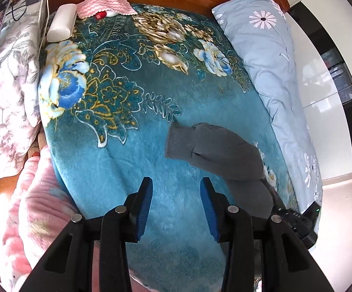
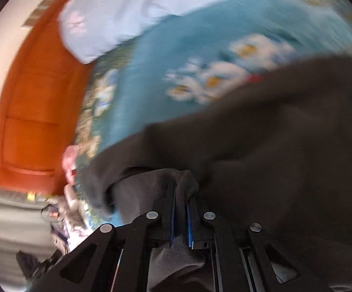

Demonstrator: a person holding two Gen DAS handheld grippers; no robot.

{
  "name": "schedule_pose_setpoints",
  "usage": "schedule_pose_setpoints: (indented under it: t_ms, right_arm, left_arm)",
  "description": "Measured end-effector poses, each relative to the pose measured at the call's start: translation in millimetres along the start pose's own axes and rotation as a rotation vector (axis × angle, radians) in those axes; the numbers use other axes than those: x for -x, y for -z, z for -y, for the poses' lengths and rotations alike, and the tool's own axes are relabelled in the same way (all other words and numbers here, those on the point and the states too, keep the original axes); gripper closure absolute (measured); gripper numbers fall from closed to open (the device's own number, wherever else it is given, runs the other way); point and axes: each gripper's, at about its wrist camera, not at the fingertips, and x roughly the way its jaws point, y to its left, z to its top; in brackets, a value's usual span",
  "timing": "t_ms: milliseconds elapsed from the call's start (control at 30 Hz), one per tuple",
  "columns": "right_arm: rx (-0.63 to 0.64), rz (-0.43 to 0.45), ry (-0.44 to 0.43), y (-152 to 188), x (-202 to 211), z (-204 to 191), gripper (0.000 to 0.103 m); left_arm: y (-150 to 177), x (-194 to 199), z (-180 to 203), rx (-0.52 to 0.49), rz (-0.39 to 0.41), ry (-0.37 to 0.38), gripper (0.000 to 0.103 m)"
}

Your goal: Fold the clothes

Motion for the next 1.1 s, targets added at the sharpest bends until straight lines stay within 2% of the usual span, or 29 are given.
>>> schedule_pose_setpoints:
  t_ms: [67,167,233,267,300,433,500,567,733,933,1100]
  right_arm:
    - [0.036,-0.005,0.028,3,2,-2,0.095]
    - [0.155,0.028,0.041,11,20,-24,0.094]
    - [0.237,0.07,0.051,21,36,-40,0.086]
    - [0.272,0.093,0.072,27,38,-49,0.055]
    - [0.312,0.126,0.098,34,44,-57,0.029]
    - [0.429,0.247,0.168,47,71,-80,0.029]
    - [0.491,0.273,0.168,43,70,-103,0.029]
    - [0.573,0.233,0.153,43,58,-128,0.029]
    - [0.867,0.09,0.153,66,-14,-202,0.028]
    - [1.003,-0.011,0.275,65,-88,-253,0.028]
    - [1.151,-0.123,0.394,63,-150,-271,0.028]
  left_arm:
    - [3,2,0,0.008,0.003,-0.005,0.062]
    - [8,3,2,0.02,0.008,-0.013,0.062]
    - [12,3,5,0.021,0.011,-0.013,0.062]
    - [14,4,5,0.02,0.011,-0.014,0.062]
    - [16,4,6,0.019,0.011,-0.016,0.062]
    - [21,12,2,0.037,0.013,-0.033,0.062]
    - [22,18,-3,0.046,0.029,-0.035,0.061]
    - [21,21,-10,0.056,0.039,-0.036,0.06]
    - [6,11,-20,0.054,0.018,-0.065,0.06]
    - [-4,-8,-17,-0.014,-0.02,-0.051,0.06]
    - [-14,-30,-29,0.016,-0.06,-0.052,0.06]
